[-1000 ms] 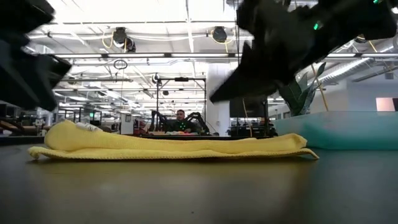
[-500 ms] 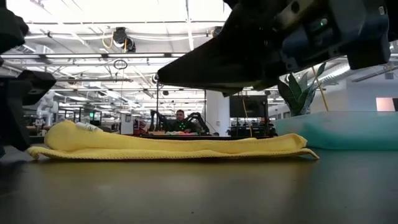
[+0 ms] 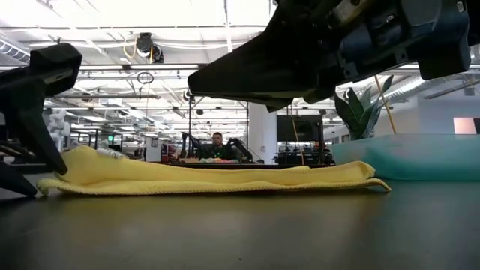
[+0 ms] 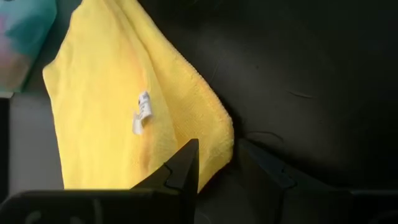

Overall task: Fold microfiber towels
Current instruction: Fold the yellow microfiber cloth

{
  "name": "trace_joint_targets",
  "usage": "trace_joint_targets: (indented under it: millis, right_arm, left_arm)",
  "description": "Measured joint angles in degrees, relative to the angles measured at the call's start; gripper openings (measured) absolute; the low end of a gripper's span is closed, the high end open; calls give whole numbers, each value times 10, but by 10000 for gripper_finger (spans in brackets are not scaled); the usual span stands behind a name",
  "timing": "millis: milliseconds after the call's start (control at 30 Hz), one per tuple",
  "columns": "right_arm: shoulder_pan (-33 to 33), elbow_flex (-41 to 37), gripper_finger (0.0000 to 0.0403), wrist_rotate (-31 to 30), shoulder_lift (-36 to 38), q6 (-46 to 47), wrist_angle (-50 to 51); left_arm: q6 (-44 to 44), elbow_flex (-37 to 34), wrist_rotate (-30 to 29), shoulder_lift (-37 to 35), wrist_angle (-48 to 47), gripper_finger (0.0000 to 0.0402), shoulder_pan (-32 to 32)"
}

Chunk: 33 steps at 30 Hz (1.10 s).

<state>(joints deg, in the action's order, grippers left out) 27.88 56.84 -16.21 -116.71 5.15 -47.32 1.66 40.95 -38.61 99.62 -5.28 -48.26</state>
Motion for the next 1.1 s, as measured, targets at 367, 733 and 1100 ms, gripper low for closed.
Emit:
trace_joint_targets:
  millis: [367,733,1100]
  right_arm:
    - [0,0,11,0,0,0,0]
    - [0,-1,11,0,0,1,1]
    - [0,-1,11,0,0,2,5]
  left_arm:
    - [41,-1,-5,1,29,113,28]
    - [-98,-3,-101,-6,28,113,37]
    - [-222,-3,-142,-7,29,113,36]
